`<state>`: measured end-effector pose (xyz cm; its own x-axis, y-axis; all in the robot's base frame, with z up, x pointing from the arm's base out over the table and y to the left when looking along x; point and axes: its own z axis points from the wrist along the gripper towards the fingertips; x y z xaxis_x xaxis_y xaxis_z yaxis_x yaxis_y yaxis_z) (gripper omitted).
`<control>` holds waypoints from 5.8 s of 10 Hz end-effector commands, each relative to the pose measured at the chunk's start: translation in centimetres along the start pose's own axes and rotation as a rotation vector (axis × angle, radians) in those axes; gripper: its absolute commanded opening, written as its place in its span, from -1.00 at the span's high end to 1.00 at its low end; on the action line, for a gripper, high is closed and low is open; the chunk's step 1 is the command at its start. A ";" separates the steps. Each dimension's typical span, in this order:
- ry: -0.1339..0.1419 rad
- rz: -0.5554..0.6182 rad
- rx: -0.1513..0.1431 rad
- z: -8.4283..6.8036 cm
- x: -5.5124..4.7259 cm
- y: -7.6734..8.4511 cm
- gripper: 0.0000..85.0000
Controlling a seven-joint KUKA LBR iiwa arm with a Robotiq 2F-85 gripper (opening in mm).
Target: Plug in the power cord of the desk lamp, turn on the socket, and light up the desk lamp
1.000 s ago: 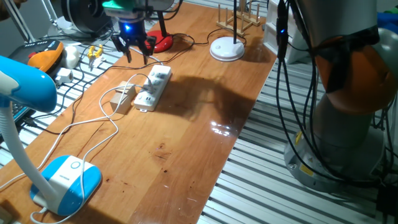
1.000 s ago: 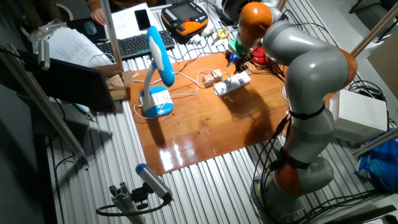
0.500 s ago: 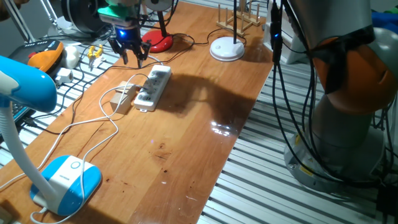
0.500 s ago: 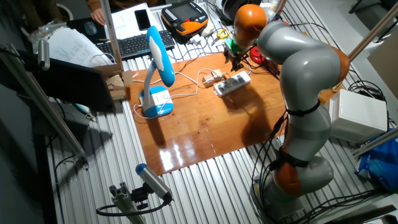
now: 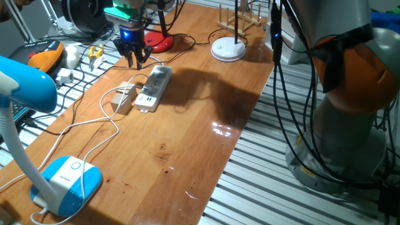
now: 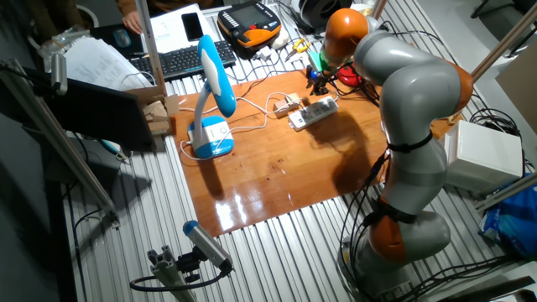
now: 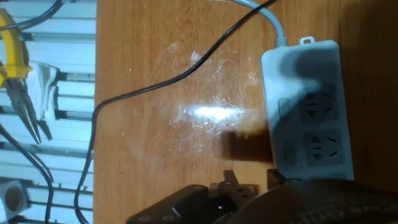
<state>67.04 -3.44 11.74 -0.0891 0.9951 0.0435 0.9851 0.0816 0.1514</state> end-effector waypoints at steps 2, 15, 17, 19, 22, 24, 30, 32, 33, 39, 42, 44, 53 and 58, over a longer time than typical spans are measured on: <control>-0.002 -0.008 0.008 0.5 0.3 -0.2 0.60; -0.054 -0.127 0.052 4.0 2.7 -4.0 1.00; -0.043 -0.162 0.059 3.9 2.3 -4.4 1.00; -0.026 -0.203 0.075 4.0 2.1 -4.6 1.00; -0.029 -0.244 0.086 4.0 2.3 -4.8 1.00; -0.044 -0.253 0.091 4.1 2.5 -4.9 1.00; -0.085 -0.316 0.105 4.6 3.3 -5.5 1.00; -0.061 -0.360 0.120 4.5 3.2 -5.4 1.00; -0.042 -0.380 0.127 4.4 3.2 -5.4 1.00; 0.074 -0.445 0.168 4.2 3.3 -5.0 1.00; 0.073 -0.431 0.180 4.3 3.8 -4.9 1.00; 0.074 -0.431 0.184 4.4 3.9 -4.9 1.00; 0.057 -0.445 0.191 5.0 4.4 -5.5 1.00; 0.030 -0.445 0.174 5.8 4.8 -6.2 1.00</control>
<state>61.41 1.16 5.39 -0.5092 0.8597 0.0402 0.8603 0.5098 -0.0049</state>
